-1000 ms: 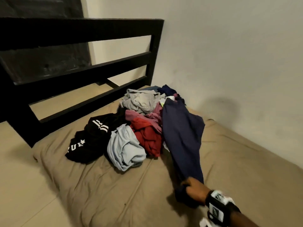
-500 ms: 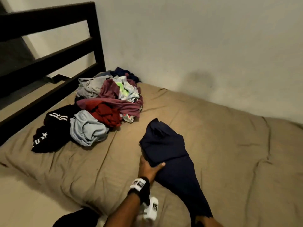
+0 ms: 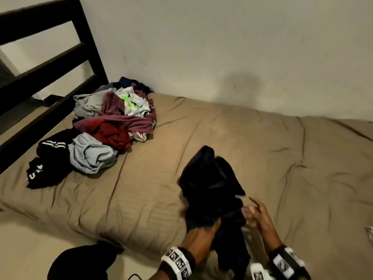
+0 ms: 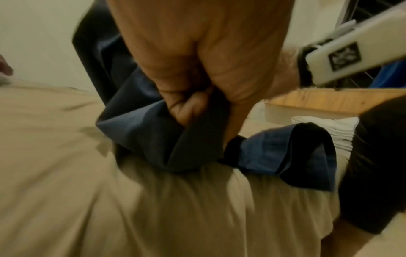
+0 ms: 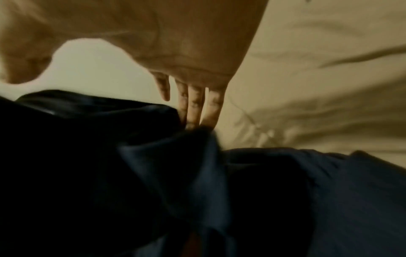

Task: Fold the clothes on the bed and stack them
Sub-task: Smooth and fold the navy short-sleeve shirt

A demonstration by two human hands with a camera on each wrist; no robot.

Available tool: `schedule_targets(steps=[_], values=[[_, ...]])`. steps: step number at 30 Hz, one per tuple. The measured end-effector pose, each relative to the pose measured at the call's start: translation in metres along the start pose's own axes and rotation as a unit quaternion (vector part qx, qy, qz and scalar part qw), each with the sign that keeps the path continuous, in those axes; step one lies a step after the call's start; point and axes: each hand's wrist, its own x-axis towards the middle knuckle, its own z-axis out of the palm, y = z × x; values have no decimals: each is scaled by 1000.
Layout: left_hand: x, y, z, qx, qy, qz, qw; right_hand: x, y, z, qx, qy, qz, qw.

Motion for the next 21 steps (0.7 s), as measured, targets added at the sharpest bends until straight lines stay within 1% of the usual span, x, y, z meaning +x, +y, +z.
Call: schedule_targets(steps=[1,2,3,4,5,6,7,8,9,11,13,14,15,16,17,21], values=[[-9,4,8,32,-49,-10,998,10,-4,3,32,-19,-3,999],[-17,8,15,59,-84,-20,995,11,-5,7,27,-37,-7,999],[-23,9,18,72,-106,-29,991,12,-4,11,0,-44,-18,999],[-27,7,20,76,-116,-35,990,13,-1,14,-61,-50,-34,996],[-31,10,17,64,-111,-46,991,12,5,17,-131,-51,-59,988],[-33,11,12,37,-89,-63,993,12,7,22,-197,-49,-73,977],[-37,13,4,-6,-65,-84,994,10,10,25,-222,-45,-77,971],[-39,13,-5,-60,-33,-106,992,11,14,25,-216,-40,-74,973],[-42,12,-13,-112,10,-133,985,10,16,24,-197,-24,-66,978],[-52,7,-30,-165,94,-180,965,8,12,21,-143,21,-62,988],[-64,2,-46,-159,174,-186,954,4,-3,17,-71,52,-57,995],[-67,1,-51,-144,197,-176,954,2,-15,15,-38,58,-54,996],[-64,2,-52,-136,213,-156,955,0,-25,11,-18,60,-52,997],[-61,6,-55,-133,225,-132,956,-1,-36,7,-14,57,-57,997],[-53,9,-55,-122,228,-122,958,-2,-47,2,-19,50,-72,996],[-14,7,-60,2,205,-160,966,-7,-90,-10,-57,25,-148,987]])
